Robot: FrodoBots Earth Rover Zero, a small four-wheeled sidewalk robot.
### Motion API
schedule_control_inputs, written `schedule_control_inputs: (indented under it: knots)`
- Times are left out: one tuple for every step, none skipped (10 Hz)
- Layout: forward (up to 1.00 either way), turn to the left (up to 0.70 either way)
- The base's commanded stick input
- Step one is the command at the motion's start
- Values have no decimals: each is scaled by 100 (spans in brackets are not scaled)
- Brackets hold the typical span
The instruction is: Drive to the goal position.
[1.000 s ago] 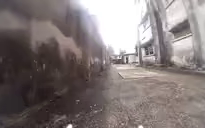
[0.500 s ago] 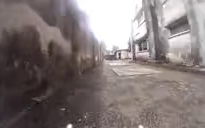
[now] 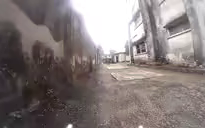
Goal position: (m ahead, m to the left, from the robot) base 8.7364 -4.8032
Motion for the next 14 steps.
schedule_control_inputs:
  knots:
    - [70,0]
    - [70,0]
    - [70,0]
    - [70,0]
    - [70,0]
    - [70,0]
    - [70,0]
    - [70,0]
    - [70,0]
    - [70,0]
    - [70,0]
    - [70,0]
    - [70,0]
    - [70,27]
